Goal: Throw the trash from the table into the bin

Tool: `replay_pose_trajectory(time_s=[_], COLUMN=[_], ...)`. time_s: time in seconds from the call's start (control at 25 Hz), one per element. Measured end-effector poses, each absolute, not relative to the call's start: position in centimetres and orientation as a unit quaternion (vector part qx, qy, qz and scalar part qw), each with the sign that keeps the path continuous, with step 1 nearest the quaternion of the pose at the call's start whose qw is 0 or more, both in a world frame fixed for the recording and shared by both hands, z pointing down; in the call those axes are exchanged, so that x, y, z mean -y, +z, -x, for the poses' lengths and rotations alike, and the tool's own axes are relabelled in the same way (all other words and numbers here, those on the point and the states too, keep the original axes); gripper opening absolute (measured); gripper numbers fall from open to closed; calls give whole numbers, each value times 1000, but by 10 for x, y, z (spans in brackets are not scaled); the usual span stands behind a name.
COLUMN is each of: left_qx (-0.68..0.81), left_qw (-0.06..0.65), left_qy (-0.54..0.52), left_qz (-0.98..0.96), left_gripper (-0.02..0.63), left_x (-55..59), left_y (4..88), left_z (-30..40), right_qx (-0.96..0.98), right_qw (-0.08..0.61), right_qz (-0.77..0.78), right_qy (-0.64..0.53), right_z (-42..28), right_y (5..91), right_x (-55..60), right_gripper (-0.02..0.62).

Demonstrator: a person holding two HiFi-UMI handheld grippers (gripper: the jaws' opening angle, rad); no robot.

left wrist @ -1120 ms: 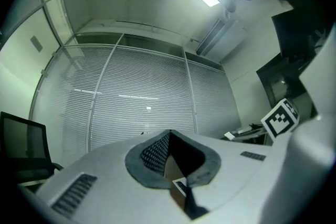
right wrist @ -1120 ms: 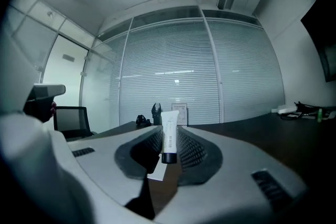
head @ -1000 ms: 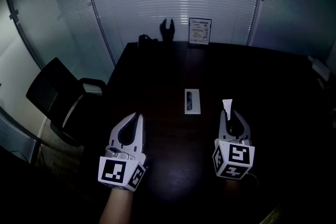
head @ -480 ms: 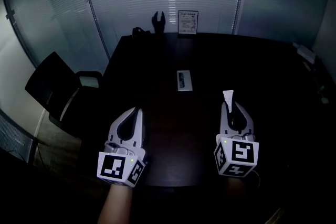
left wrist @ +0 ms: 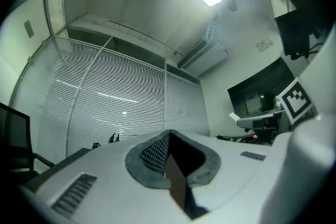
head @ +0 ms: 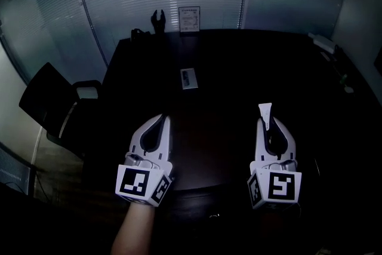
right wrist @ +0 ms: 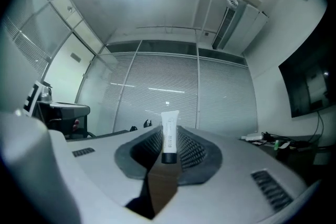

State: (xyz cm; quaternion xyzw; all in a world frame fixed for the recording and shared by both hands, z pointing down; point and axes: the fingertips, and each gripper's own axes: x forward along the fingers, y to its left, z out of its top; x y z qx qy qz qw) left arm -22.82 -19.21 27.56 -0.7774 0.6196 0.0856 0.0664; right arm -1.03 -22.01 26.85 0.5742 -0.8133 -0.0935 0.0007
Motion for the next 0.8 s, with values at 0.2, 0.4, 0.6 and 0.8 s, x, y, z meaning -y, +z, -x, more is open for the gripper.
replay_pose_trajectory(time_s=[0.2, 0.4, 0.6, 0.8], left_qx=[-573, -528, -496, -463], left_qw=[61, 65, 63, 64], left_qy=[86, 90, 100, 102], left_qz=[813, 842, 860, 878], left_gripper=[0, 0, 0, 0], left_x=[197, 193, 173, 145], left_y=[273, 263, 255, 254], left_z=[164, 86, 8, -64], right_qx=[786, 753, 727, 701], right_qw=[-3, -4, 0, 2], right_qz=[-610, -650, -678, -704], right_qy=[-105, -108, -113, -112], right_z=[-44, -122, -197, -268], right_y=[259, 252, 245, 241], right_x=[199, 171, 134, 91], right_gripper=[87, 87, 87, 87])
